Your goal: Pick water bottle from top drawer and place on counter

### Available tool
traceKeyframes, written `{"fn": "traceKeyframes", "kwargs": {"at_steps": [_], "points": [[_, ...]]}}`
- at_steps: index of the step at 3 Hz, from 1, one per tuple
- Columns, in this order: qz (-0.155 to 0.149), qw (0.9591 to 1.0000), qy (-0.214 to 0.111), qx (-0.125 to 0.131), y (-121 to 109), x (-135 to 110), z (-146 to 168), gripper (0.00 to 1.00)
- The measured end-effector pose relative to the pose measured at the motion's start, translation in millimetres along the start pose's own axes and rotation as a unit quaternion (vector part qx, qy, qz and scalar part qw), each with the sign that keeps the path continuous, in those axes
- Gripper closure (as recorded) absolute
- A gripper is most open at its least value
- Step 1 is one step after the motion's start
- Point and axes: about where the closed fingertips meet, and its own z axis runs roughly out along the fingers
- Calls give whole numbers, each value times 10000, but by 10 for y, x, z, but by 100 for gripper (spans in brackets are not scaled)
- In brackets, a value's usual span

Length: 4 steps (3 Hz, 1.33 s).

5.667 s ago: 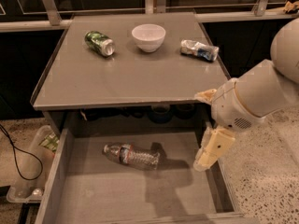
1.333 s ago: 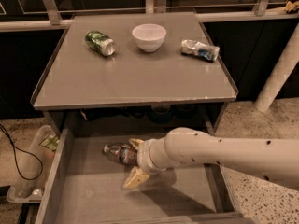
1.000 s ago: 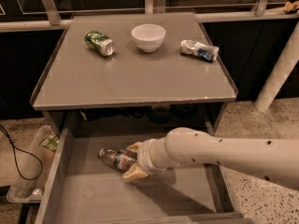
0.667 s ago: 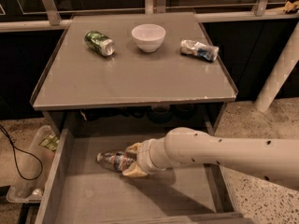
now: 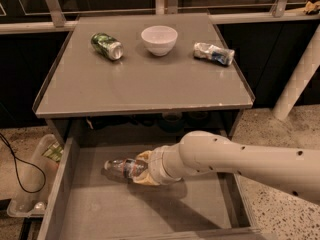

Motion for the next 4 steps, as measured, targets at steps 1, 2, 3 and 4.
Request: {"fn": "traceKeyframes", "kwargs": {"at_steps": [1,2,3,4], "points": [[-282,9995,-80,-70,-85,-321,-455,100],[-674,9975,-170,-125,-225,-687,-1023,100],[-945,9953,-206,-105,-459,-924,-1641,100],[-916,9956,-197,77,-923,-951,-2155,100]]}}
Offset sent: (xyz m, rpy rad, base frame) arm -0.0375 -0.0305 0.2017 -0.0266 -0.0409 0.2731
